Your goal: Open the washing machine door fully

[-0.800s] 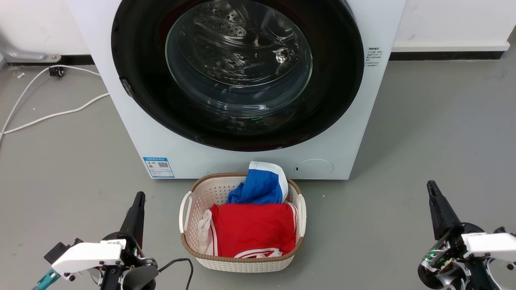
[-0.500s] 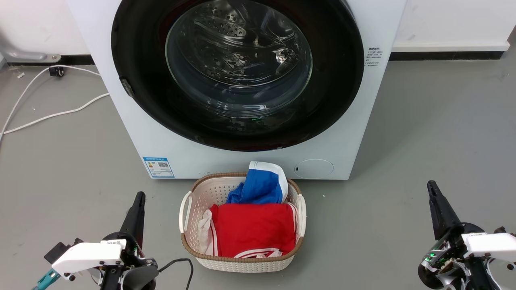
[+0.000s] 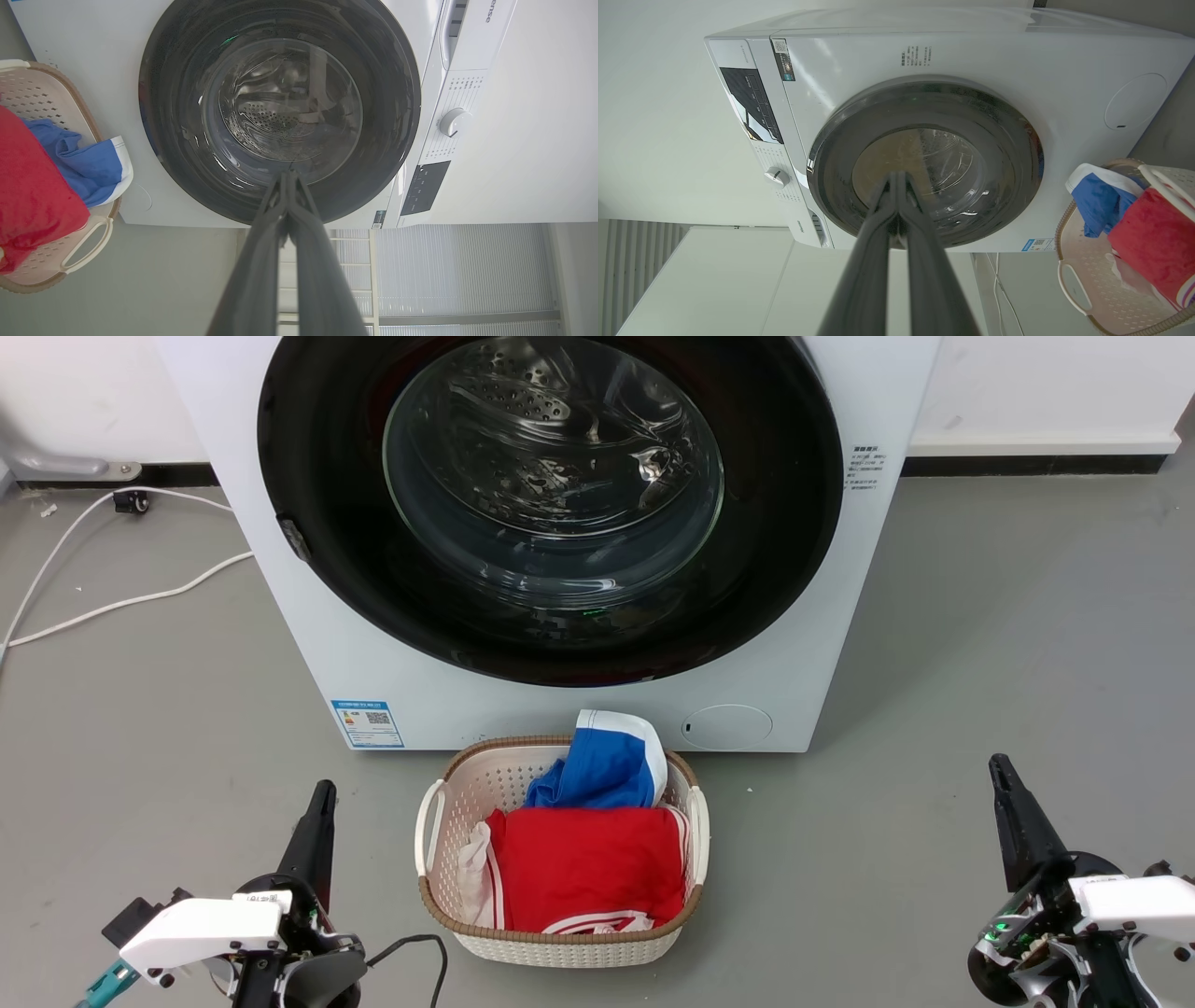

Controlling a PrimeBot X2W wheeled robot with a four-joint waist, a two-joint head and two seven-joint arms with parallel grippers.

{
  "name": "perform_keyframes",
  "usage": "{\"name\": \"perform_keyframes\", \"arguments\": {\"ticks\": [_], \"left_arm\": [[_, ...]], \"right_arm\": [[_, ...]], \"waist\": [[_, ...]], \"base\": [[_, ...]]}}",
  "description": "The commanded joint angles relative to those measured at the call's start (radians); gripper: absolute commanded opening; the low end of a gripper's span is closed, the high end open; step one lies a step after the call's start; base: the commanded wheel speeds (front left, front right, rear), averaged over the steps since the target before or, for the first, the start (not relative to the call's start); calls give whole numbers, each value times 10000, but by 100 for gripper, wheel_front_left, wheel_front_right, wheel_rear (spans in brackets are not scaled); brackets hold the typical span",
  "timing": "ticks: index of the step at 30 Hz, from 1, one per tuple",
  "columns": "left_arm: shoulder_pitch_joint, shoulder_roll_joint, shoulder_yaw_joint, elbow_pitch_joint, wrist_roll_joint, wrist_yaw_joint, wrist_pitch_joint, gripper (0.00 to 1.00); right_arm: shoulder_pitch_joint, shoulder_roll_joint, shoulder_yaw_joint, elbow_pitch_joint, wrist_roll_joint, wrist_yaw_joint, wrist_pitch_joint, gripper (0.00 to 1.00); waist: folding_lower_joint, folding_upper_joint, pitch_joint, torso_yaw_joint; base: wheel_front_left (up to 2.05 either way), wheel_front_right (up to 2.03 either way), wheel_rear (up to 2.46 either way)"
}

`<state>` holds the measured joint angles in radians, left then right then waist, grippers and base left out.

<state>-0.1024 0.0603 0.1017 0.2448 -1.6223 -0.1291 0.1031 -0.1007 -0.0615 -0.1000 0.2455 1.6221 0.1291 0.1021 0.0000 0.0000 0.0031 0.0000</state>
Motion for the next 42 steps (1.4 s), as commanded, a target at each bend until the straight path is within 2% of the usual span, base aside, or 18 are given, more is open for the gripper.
{"name": "perform_keyframes", "arguments": {"ticks": [1,23,24,36,42], "left_arm": [[-104,-10,26,16,44,-29,33,0],[-108,-35,63,17,83,-29,75,0],[-2,-29,36,2,18,0,11,100],[-59,-41,-673,-294,469,-2,-558,100],[-117,-45,-841,-626,1918,-4,-866,100]], "right_arm": [[-142,37,-19,10,-57,29,35,0],[-136,63,-54,12,-82,29,53,0],[-18,27,-42,1,-41,0,44,100],[304,7,202,-520,-380,3,-487,100],[422,-199,388,-810,-1485,4,-830,100]], "waist": [[0,0,0,0],[0,0,0,0],[0,0,0,0],[0,0,13,9],[0,0,15,22]], "base": [[0,0,0],[0,0,0],[0,0,0],[0,0,0],[0,0,0]]}}
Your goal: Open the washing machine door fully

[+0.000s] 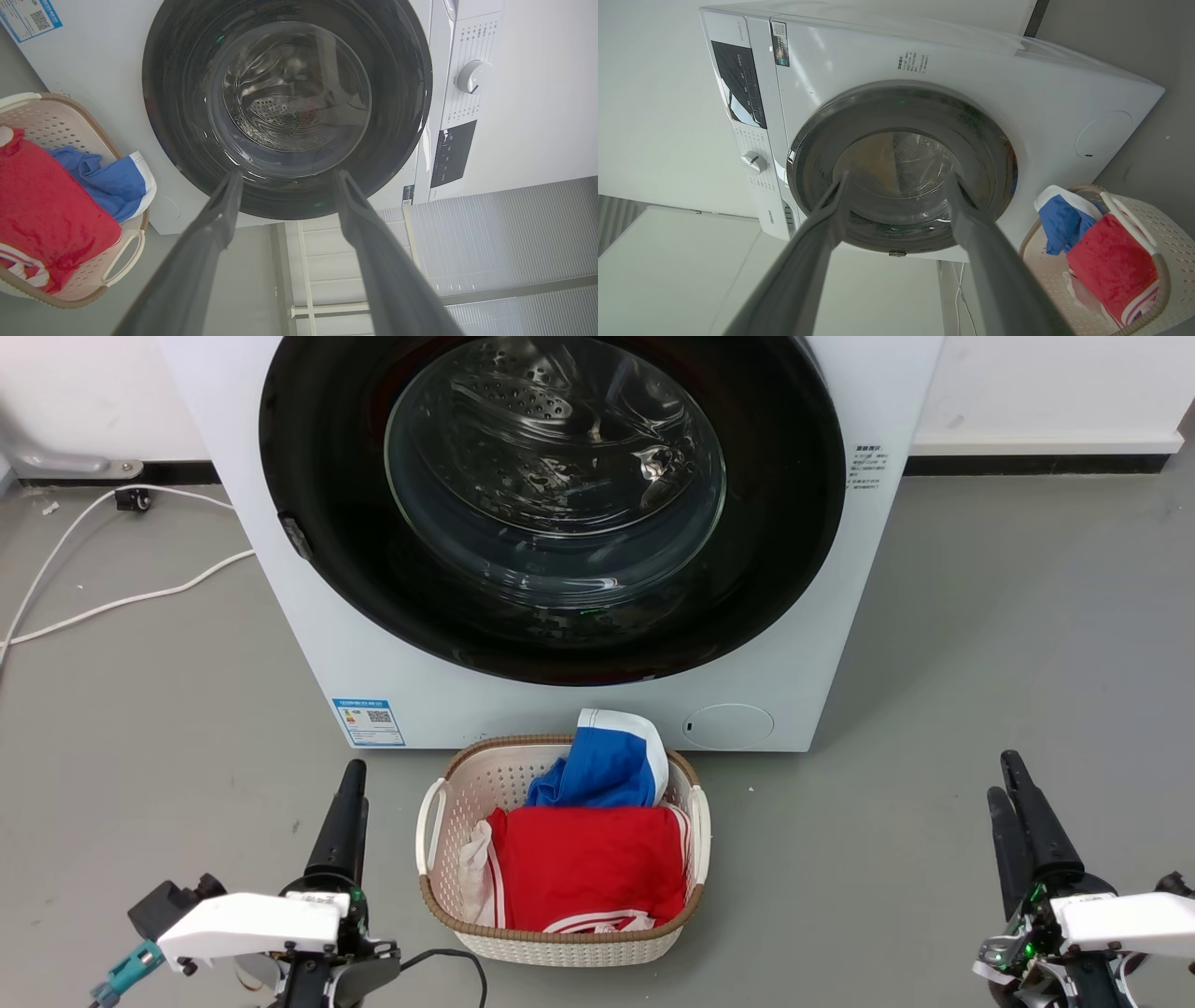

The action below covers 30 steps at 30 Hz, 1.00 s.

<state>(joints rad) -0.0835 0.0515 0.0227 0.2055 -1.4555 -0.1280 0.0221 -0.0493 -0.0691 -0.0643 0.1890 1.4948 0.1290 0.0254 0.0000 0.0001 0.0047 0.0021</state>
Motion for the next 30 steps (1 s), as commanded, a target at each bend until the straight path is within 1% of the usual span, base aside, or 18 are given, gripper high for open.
{"name": "perform_keyframes", "arguments": {"ticks": [1,8,18,30], "left_arm": [[-310,42,-78,-291,510,-16,-101,100],[-257,38,-274,-614,2406,15,-386,100],[-210,39,-560,-906,4875,269,-756,100],[-155,249,-1051,-906,7118,441,-1157,100]], "right_arm": [[-78,-135,51,-287,-420,6,-107,100],[13,-260,175,-691,-1936,8,-396,100],[148,-373,92,-1138,-4824,11,-519,100],[408,-391,106,-1541,-7465,13,-443,100]], "waist": [[0,-1,-2,2],[0,-1,-11,11],[0,-1,-27,50],[0,-1,-46,92]], "base": [[0,0,0],[0,0,0],[0,0,0],[0,0,0]]}}
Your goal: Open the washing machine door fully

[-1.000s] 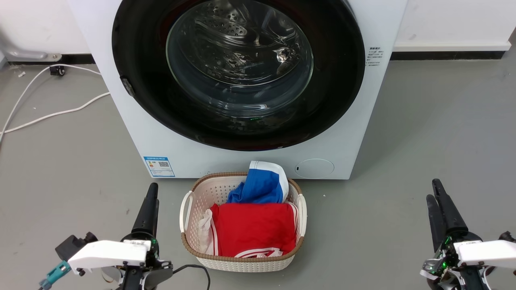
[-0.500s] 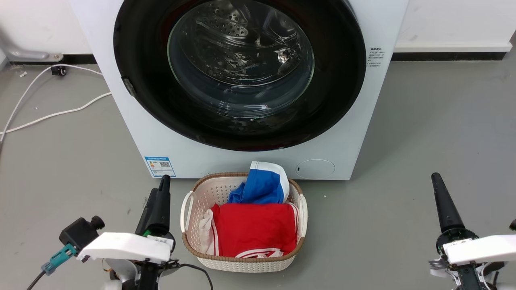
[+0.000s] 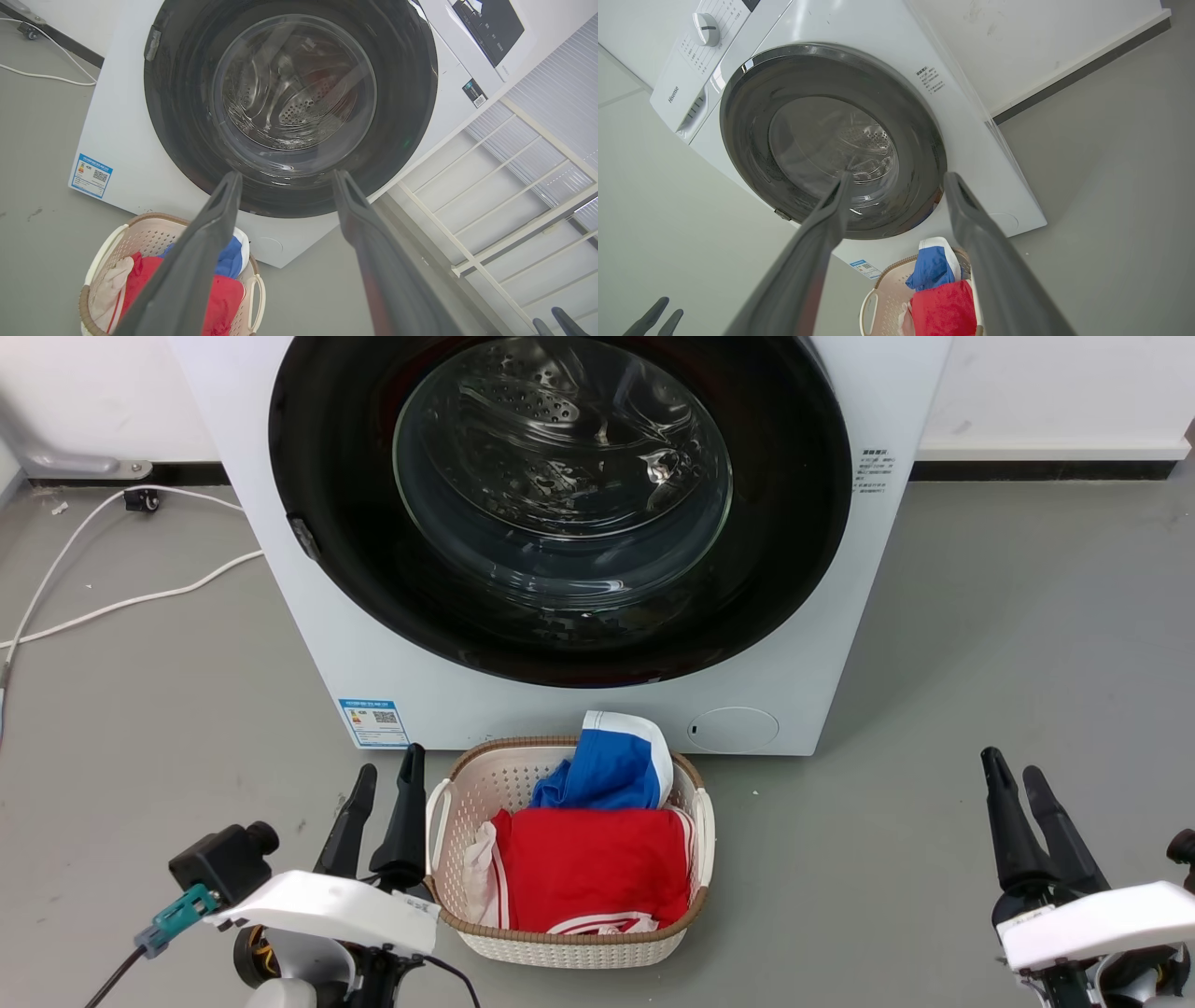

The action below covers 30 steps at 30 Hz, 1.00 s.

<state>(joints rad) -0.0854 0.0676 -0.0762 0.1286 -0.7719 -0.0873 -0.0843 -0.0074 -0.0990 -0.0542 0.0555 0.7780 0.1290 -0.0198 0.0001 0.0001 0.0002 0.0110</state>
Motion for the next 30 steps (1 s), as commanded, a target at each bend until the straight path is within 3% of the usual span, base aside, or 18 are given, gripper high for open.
{"name": "perform_keyframes", "arguments": {"ticks": [1,30], "left_arm": [[-141,109,-107,-130,442,63,-121,100],[-163,726,-1201,114,3828,894,-885,100]], "right_arm": [[2,-96,4,-231,-476,14,9,100],[566,35,19,-935,-4174,19,58,100]], "waist": [[-1,-1,-2,6],[-1,-1,-94,15]], "base": [[0,0,0],[0,0,0]]}}
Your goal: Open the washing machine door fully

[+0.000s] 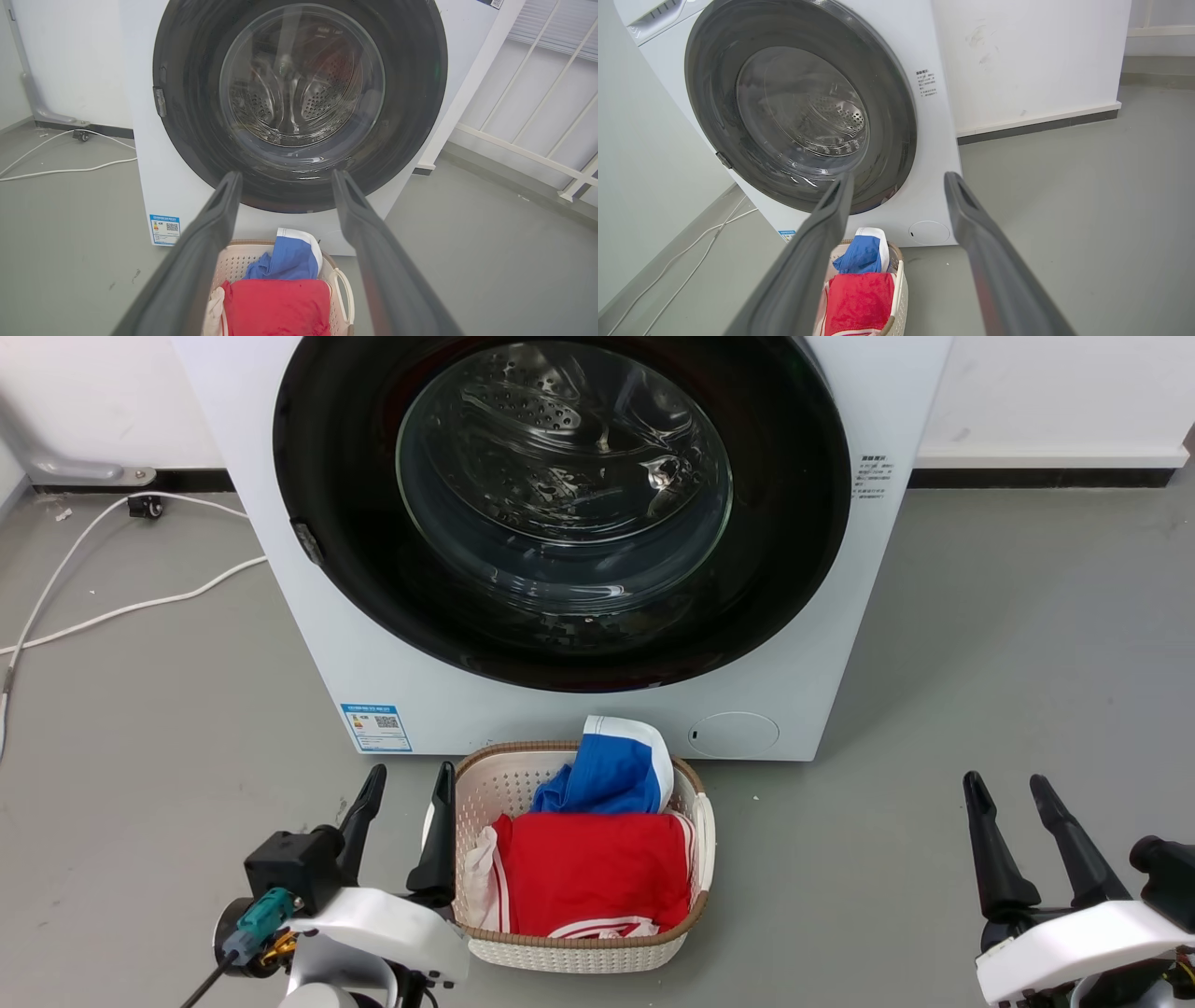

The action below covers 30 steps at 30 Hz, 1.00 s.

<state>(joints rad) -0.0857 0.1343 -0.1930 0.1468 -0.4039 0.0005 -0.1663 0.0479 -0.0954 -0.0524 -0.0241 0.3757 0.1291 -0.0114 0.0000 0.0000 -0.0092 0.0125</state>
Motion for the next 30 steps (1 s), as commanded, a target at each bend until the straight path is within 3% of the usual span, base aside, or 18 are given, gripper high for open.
{"name": "perform_keyframes", "arguments": {"ticks": [1,18,30], "left_arm": [[-163,73,-65,-62,241,35,-85,100],[-156,133,-378,187,1409,137,-458,100],[-111,-58,-317,417,1824,-110,-699,100]], "right_arm": [[32,10,-6,-169,-272,18,-30,100],[302,168,-50,-536,-1970,20,39,100],[386,283,-145,-692,-2771,23,-41,100]], "waist": [[0,0,-3,2],[0,0,-15,63],[0,0,-2,58]], "base": [[0,0,0],[0,0,0],[0,0,0]]}}
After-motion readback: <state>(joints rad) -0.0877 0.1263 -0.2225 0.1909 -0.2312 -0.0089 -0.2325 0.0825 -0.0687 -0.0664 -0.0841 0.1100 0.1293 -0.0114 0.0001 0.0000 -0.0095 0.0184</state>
